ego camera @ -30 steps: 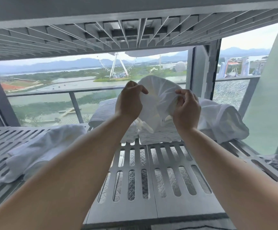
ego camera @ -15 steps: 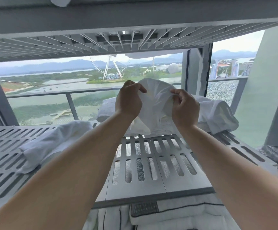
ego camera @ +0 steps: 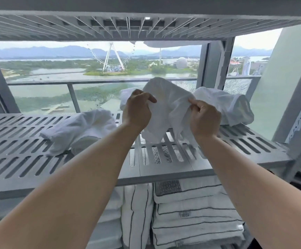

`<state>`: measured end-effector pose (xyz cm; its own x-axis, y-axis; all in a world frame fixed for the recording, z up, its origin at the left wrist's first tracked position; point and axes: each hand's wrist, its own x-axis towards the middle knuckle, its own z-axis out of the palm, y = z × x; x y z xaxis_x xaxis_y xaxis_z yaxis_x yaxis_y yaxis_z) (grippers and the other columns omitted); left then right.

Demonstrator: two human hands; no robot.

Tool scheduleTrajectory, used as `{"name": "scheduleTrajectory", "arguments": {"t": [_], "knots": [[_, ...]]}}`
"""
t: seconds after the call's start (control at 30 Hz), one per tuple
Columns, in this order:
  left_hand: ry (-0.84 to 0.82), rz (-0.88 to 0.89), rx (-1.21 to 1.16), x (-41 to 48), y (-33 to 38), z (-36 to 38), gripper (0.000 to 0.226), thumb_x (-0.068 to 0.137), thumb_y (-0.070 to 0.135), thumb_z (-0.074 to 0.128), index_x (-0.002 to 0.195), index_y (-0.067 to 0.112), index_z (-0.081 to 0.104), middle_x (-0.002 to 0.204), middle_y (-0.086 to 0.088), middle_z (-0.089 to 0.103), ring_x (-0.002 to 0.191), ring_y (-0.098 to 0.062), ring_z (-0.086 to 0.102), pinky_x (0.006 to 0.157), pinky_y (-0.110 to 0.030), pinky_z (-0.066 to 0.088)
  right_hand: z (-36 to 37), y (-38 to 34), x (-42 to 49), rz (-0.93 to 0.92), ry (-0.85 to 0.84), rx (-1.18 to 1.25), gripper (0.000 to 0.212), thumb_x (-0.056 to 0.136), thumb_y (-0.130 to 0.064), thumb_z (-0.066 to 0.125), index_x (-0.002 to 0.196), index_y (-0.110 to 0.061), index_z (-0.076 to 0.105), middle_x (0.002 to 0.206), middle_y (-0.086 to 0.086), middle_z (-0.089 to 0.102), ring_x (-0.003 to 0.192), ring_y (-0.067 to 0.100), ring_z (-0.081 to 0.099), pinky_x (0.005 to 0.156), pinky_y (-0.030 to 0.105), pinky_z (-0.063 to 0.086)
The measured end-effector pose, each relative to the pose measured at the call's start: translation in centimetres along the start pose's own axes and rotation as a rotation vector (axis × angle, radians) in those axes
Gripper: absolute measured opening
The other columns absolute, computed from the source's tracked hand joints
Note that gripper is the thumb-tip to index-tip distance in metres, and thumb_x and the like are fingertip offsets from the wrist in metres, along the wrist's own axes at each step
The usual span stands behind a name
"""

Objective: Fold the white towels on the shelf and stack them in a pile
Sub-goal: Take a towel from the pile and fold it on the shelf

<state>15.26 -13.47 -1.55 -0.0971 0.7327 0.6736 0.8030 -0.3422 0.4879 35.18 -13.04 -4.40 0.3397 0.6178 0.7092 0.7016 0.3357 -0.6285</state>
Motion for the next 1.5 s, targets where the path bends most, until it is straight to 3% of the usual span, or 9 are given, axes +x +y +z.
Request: {"name": "scheduleTrajectory", "arguments": {"t": [0.1, 0.27, 0.37, 0.43, 0.63, 0.8, 1.07, 1.23, 1.5], "knots": [[-0.014, -0.001, -0.002, -1.4, -0.2, -0.4, 0.044, 0.087, -0.007, 0.045, 0.100, 0.023, 0.075, 0.119, -0.003, 0.059, 0.104, -0.025, 0.059, 0.080, -0.030, 0.047, -0.9, 0.2, -1.2, 0.025, 0.005, 0.000, 0.029, 0.100, -0.018, 0.050, 0.118, -0.021, 0.074, 0.102, -0.002, 0.077, 0.076, 0.009, 0.056, 0.070, -0.010, 0.025], [-0.050, -0.050, 0.060, -2.9, -0.4, -1.1, 0.043, 0.087, -0.005, 0.047, 0.103, 0.025, 0.073, 0.121, -0.003, 0.057, 0.106, -0.026, 0.060, 0.081, -0.032, 0.047, -2.7, 1.0, -2.5, 0.091, -0.006, -0.061, 0.034, 0.101, -0.013, 0.045, 0.118, -0.021, 0.073, 0.109, 0.004, 0.074, 0.099, 0.024, 0.065, 0.079, 0.017, 0.037], [-0.044, -0.110, 0.174, -3.7, -0.2, -1.0, 0.034, 0.089, 0.003, 0.050, 0.104, 0.025, 0.071, 0.123, -0.004, 0.055, 0.104, -0.029, 0.062, 0.075, -0.033, 0.046, -3.5, 1.8, -3.4, 0.116, -0.094, -0.076, 0.036, 0.098, -0.007, 0.044, 0.117, -0.019, 0.073, 0.116, 0.002, 0.072, 0.109, 0.023, 0.064, 0.086, 0.019, 0.039], [-0.051, -0.131, 0.240, -4.1, 0.2, -0.6, 0.029, 0.090, 0.009, 0.051, 0.106, 0.024, 0.070, 0.123, -0.006, 0.054, 0.104, -0.030, 0.062, 0.073, -0.034, 0.044, -3.8, 2.1, -3.9, 0.123, -0.165, -0.082, 0.038, 0.096, -0.006, 0.044, 0.117, -0.020, 0.072, 0.115, 0.001, 0.072, 0.109, 0.022, 0.064, 0.082, 0.018, 0.039], [-0.075, 0.042, 0.357, -4.2, 2.5, 1.8, 0.028, 0.088, 0.015, 0.054, 0.112, 0.024, 0.067, 0.121, -0.005, 0.057, 0.115, -0.029, 0.054, 0.098, -0.043, 0.038, -3.8, 2.4, -4.4, 0.129, -0.376, -0.109, 0.044, 0.090, -0.009, 0.041, 0.116, -0.025, 0.071, 0.112, 0.000, 0.072, 0.106, 0.022, 0.062, 0.076, 0.027, 0.044], [-0.134, 0.135, 0.236, -3.1, 5.7, 4.8, 0.023, 0.094, 0.027, 0.054, 0.114, 0.025, 0.065, 0.122, -0.002, 0.063, 0.111, -0.027, 0.060, 0.094, -0.040, 0.043, -3.4, 3.7, -2.2, 0.110, -0.343, -0.063, 0.016, 0.098, -0.027, 0.047, 0.094, -0.020, 0.061, 0.088, -0.001, 0.066, 0.084, 0.020, 0.059, 0.068, 0.031, 0.038], [-0.212, 0.111, 0.248, 1.2, 9.8, 11.3, 0.029, 0.095, 0.036, 0.053, 0.119, 0.024, 0.064, 0.124, -0.003, 0.063, 0.107, -0.027, 0.062, 0.093, -0.042, 0.048, -5.0, 11.7, 6.2, 0.026, -0.196, -0.217, 0.012, 0.094, -0.025, 0.055, 0.097, -0.015, 0.059, 0.096, 0.007, 0.061, 0.090, 0.026, 0.060, 0.081, 0.040, 0.052], [-0.266, 0.079, 0.298, 3.7, 12.7, 17.1, 0.040, 0.094, 0.042, 0.055, 0.129, 0.024, 0.060, 0.133, -0.006, 0.058, 0.119, -0.029, 0.056, 0.100, -0.045, 0.044, -5.1, 16.9, 10.8, -0.111, -0.064, -0.428, 0.031, 0.087, -0.032, 0.062, 0.115, -0.021, 0.055, 0.115, 0.010, 0.057, 0.108, 0.030, 0.052, 0.093, 0.043, 0.040], [-0.320, 0.043, 0.370, 5.4, 13.2, 23.3, 0.047, 0.093, 0.046, 0.056, 0.133, 0.022, 0.056, 0.137, -0.006, 0.054, 0.128, -0.027, 0.048, 0.105, -0.045, 0.040, -2.5, 19.8, 15.5, 0.009, -0.203, -0.392, 0.062, 0.090, -0.047, 0.057, 0.141, -0.018, 0.037, 0.138, 0.015, 0.047, 0.129, 0.035, 0.041, 0.105, 0.050, 0.036]]}}
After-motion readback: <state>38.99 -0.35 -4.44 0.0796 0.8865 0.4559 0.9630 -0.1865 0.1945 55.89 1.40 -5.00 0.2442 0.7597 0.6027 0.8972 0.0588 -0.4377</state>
